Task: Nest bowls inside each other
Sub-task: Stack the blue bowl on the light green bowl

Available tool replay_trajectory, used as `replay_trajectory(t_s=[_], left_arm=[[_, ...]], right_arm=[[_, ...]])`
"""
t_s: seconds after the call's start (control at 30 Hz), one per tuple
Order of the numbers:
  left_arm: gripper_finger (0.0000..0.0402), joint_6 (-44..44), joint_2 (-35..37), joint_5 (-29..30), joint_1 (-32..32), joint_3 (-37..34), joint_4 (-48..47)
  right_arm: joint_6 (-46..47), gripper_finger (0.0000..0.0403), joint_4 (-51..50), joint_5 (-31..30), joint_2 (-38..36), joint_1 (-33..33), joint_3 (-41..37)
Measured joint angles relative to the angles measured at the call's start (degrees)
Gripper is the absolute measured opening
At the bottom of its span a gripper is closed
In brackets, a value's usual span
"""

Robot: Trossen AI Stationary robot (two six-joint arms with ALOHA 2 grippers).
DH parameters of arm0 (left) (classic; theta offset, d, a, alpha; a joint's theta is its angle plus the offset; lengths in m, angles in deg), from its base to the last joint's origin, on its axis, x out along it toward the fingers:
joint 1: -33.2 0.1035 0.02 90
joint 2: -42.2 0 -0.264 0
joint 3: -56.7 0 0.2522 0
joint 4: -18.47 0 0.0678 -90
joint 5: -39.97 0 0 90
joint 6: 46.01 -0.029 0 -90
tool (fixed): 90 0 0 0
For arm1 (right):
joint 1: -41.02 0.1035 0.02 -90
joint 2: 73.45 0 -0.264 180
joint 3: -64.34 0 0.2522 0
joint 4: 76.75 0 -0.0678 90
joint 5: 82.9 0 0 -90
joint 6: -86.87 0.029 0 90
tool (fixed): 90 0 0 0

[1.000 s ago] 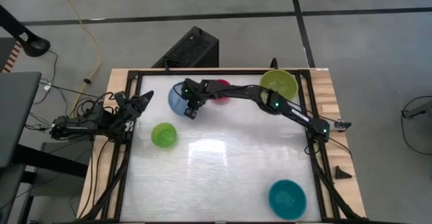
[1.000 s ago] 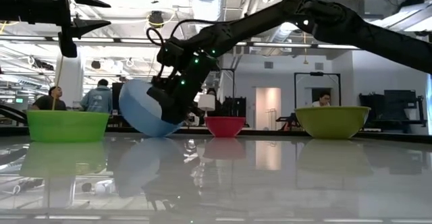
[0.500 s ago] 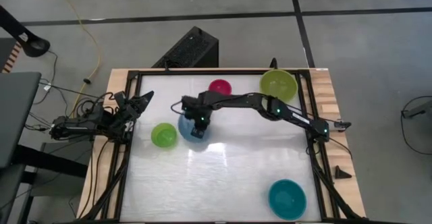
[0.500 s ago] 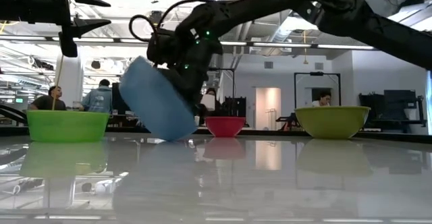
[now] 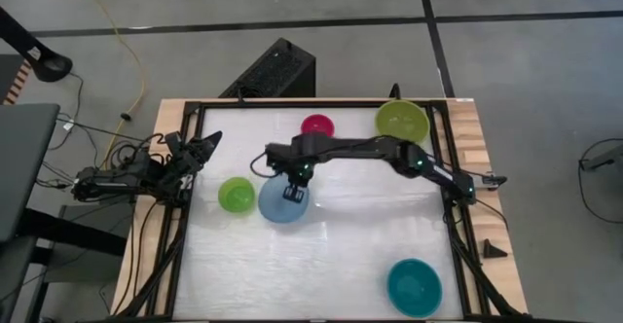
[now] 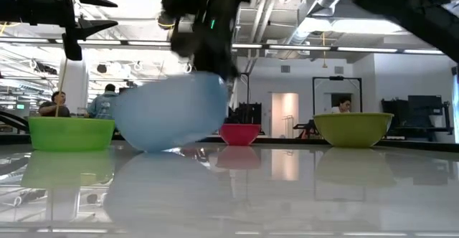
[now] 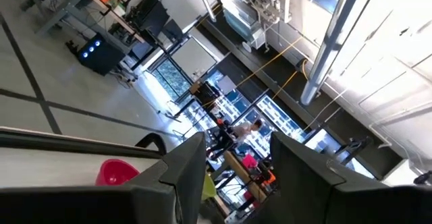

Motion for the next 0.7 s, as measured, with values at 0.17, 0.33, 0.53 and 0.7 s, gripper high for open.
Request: replay_trajectory(t_s=[0.17,0.33,0.53,0.7], left_arm=[[0.0155,0.0,0.0,0.0,0.0,0.0,-1.6],[0.0155,0.1,0.0,0.0,0.0,0.0,-3.2],[0.0155,0.6,0.0,-1.7,0.0,0.0,-3.8],[0.0155,1.4,0.0,-3.7,0.0,0.0,-4.3]], right_arm=[[-0.8,0.0036,2.8,2.6,-6.9,1.8,-0.1],[-1.6,0.0045,10.0,9.9,-12.0,5.7,0.1],[2.1,0.008,14.6,9.9,-12.3,10.0,0.0],[4.9,0.0141,14.8,8.5,-10.0,11.9,-0.8]])
